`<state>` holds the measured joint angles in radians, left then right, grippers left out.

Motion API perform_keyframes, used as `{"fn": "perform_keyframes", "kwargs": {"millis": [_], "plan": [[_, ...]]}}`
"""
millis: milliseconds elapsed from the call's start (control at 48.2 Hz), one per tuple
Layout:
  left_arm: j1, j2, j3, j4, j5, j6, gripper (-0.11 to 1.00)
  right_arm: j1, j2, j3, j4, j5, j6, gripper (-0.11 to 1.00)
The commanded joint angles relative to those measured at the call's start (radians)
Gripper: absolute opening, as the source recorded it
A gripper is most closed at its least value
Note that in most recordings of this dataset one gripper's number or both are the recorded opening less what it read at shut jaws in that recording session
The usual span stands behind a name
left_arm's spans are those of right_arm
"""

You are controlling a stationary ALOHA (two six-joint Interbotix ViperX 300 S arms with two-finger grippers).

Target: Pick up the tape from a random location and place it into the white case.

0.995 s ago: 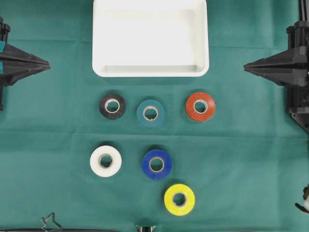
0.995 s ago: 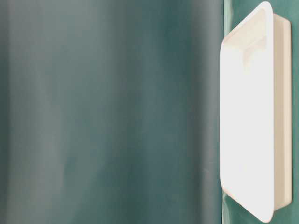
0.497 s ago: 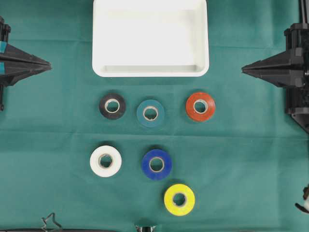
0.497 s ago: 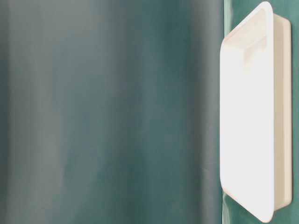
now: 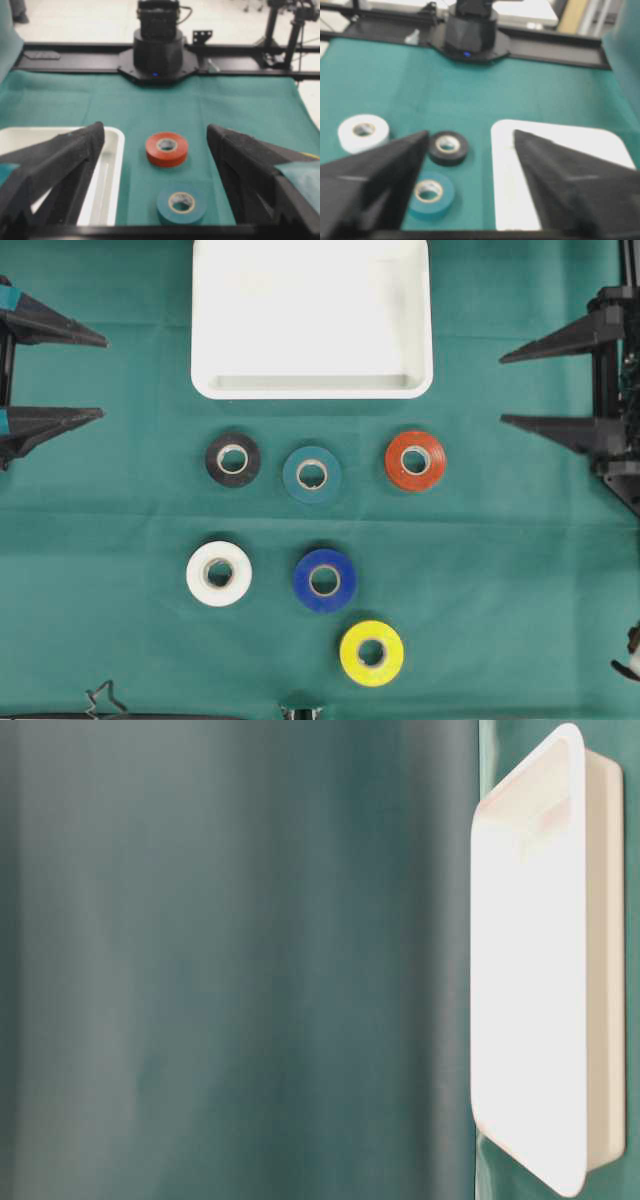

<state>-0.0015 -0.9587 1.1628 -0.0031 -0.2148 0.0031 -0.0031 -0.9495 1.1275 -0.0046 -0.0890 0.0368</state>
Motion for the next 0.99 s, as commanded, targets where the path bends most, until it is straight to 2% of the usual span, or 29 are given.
{"fn": "perform_keyframes", "kwargs": {"millis": [0,62,539,974], "plan": [[-0.005,0.008,-0.028,0.000,0.000,0.003,0.98,-0.002,0.020,-0.031,-0.002,0.005,-0.002,0.88],[-0.005,0.008,-0.029,0.000,0.000,0.003,0.99,-0.002,0.023,-0.032,-0.002,0.009,-0.002,0.92],[-0.009,0.009,-0.041,0.000,0.000,0.000,0.99,-0.002,0.021,-0.032,-0.012,0.014,-0.008,0.92],[-0.100,0.009,-0.044,0.000,0.031,0.002,0.99,-0.002,0.023,-0.031,-0.021,0.034,-0.008,0.92]]}}
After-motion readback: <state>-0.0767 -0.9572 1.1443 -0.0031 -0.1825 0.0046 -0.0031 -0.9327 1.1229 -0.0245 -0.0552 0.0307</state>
